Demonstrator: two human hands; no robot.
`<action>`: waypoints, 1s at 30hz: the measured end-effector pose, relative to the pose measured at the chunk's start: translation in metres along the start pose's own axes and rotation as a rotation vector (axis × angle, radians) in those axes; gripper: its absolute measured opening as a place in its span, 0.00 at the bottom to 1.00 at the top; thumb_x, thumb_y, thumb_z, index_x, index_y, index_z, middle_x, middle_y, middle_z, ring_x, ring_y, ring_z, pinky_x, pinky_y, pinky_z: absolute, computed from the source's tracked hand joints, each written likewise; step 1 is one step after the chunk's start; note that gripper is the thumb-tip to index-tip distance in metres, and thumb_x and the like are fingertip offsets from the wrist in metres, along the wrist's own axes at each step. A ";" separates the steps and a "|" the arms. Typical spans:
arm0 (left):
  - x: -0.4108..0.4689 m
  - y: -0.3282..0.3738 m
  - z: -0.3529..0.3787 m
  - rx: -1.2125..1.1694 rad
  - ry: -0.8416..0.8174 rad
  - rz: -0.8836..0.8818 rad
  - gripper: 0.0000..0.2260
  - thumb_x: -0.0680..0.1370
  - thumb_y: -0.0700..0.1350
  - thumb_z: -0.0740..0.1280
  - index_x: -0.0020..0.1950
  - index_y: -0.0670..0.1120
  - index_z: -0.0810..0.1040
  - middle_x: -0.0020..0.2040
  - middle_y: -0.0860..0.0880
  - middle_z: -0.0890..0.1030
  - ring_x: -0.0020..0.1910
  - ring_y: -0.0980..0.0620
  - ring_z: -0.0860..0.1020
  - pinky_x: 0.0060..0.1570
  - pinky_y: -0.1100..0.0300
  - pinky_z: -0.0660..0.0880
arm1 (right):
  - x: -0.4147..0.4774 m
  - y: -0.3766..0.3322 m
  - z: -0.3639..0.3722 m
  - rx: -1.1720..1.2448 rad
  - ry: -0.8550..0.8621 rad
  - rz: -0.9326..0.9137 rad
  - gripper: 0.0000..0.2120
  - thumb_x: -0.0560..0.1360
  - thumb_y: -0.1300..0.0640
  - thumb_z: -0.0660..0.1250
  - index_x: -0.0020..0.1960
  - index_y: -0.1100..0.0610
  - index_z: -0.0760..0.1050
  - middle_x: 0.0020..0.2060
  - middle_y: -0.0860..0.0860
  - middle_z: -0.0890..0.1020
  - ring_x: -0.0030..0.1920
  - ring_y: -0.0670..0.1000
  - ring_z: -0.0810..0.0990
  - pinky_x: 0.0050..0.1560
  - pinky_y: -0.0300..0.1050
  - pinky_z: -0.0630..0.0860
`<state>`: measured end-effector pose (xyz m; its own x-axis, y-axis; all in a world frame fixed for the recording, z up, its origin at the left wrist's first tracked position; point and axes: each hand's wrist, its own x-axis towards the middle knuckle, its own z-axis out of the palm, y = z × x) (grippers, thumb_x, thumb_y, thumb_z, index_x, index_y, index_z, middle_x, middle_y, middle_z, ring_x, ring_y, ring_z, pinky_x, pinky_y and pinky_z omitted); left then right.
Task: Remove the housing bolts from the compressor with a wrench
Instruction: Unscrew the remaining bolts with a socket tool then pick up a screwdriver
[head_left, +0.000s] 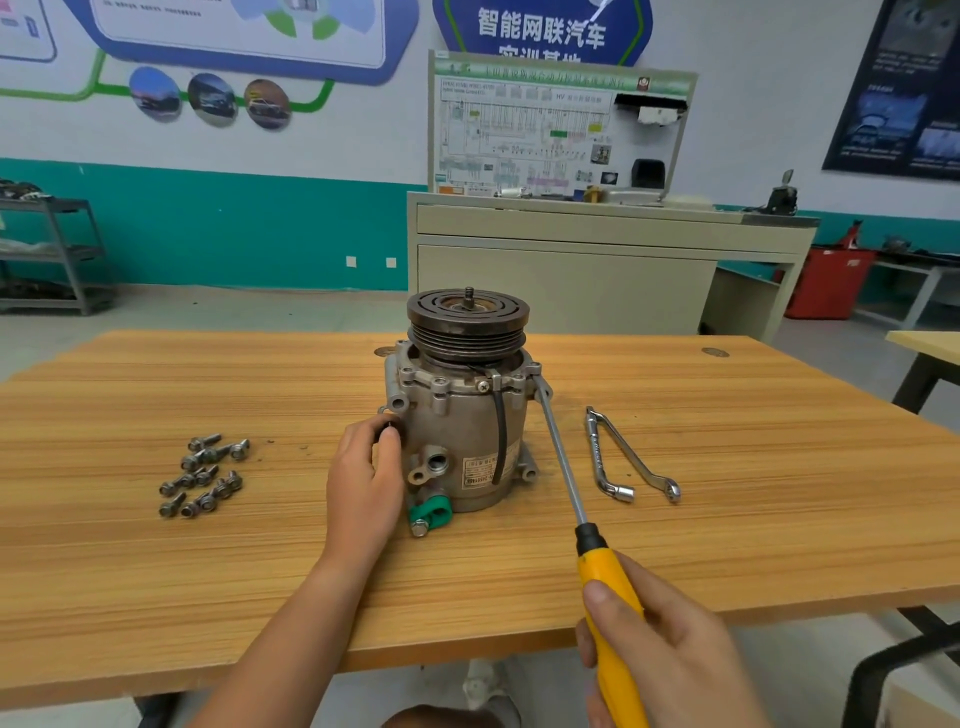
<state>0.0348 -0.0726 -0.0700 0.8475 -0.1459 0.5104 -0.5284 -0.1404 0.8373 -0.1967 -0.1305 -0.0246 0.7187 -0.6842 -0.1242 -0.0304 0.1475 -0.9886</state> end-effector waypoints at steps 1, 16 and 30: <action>0.000 0.000 0.000 0.005 0.001 0.003 0.12 0.80 0.40 0.58 0.60 0.42 0.76 0.52 0.51 0.75 0.53 0.56 0.71 0.50 0.66 0.65 | -0.002 0.003 0.003 0.003 0.007 -0.001 0.12 0.72 0.62 0.67 0.34 0.48 0.80 0.22 0.56 0.73 0.21 0.53 0.69 0.24 0.41 0.67; -0.001 0.000 -0.001 0.070 0.013 0.093 0.11 0.80 0.37 0.59 0.59 0.38 0.77 0.52 0.49 0.75 0.53 0.54 0.71 0.50 0.67 0.64 | 0.003 -0.023 0.004 -0.011 -0.083 0.014 0.15 0.75 0.59 0.64 0.33 0.46 0.80 0.23 0.56 0.73 0.17 0.54 0.68 0.19 0.38 0.65; 0.002 -0.002 0.004 0.078 0.029 0.039 0.11 0.80 0.44 0.60 0.57 0.41 0.77 0.49 0.52 0.75 0.51 0.53 0.73 0.48 0.63 0.65 | 0.009 -0.034 0.011 -0.014 -0.126 0.098 0.03 0.74 0.59 0.65 0.42 0.57 0.75 0.25 0.56 0.72 0.17 0.54 0.69 0.18 0.37 0.66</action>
<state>0.0377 -0.0768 -0.0717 0.8268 -0.1240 0.5486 -0.5622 -0.2111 0.7996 -0.1815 -0.1341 0.0084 0.7929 -0.5722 -0.2094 -0.1139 0.1984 -0.9735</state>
